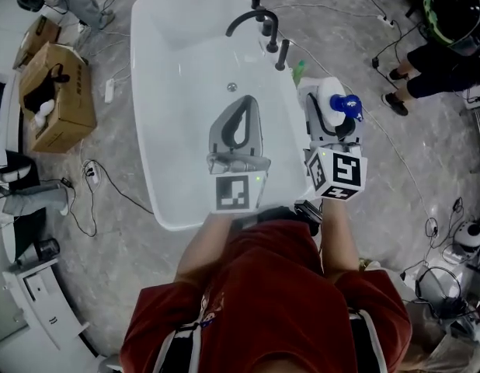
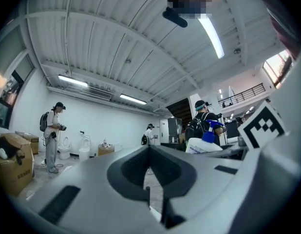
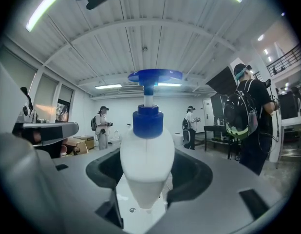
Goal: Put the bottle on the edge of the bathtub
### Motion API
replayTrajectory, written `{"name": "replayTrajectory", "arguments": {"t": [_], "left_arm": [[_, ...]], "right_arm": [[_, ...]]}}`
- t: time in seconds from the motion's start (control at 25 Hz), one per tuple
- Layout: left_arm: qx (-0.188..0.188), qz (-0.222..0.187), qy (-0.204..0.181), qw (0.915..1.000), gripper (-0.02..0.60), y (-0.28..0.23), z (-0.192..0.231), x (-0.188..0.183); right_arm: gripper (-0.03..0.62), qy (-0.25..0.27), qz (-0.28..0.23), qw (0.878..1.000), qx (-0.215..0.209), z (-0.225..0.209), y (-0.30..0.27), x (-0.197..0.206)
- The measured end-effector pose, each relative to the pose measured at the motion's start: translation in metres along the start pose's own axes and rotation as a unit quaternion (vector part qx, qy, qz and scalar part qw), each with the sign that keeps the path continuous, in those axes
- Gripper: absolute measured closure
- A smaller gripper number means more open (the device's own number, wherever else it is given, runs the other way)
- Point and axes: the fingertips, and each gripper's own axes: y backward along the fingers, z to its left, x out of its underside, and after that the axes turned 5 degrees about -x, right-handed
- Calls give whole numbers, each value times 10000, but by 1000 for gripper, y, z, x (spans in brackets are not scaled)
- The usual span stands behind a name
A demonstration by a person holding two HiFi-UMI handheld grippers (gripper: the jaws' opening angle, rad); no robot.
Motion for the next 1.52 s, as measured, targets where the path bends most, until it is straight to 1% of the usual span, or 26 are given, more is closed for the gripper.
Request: {"name": "replayTrajectory", "arguments": {"t": [0.16, 0.48, 0.8, 0.92, 1.0, 1.16, 1.4, 1.52], "left_arm": [[9, 6, -98, 10000, 566, -18, -3, 9], [-259, 95, -302, 9992, 566, -48, -4, 47], [-301, 233, -258, 9989, 566, -63, 4, 71], [-325, 305, -339, 9984, 566, -67, 2, 83], [-338, 341, -328, 9983, 565, -69, -1, 91], [-384, 529, -265, 9975, 566, -68, -1, 113], [-421, 728, -171, 9963, 566, -61, 1, 139], [-432, 728, -172, 9963, 566, -61, 5, 143]], "right_arm": [[324, 89, 82, 9999, -69, -17, -27, 19], [324, 110, 564, 9981, -226, -47, -86, 95], [324, 174, 957, 9947, -331, -55, -142, 166], [324, 171, 1036, 9936, -418, -60, -163, 196], [324, 157, 1068, 9932, -438, -65, -173, 214], [324, 234, 1199, 9910, -549, -65, -192, 252], [324, 276, 1380, 9886, -536, -66, -214, 288], [324, 288, 1490, 9872, -494, -72, -227, 303]]}}
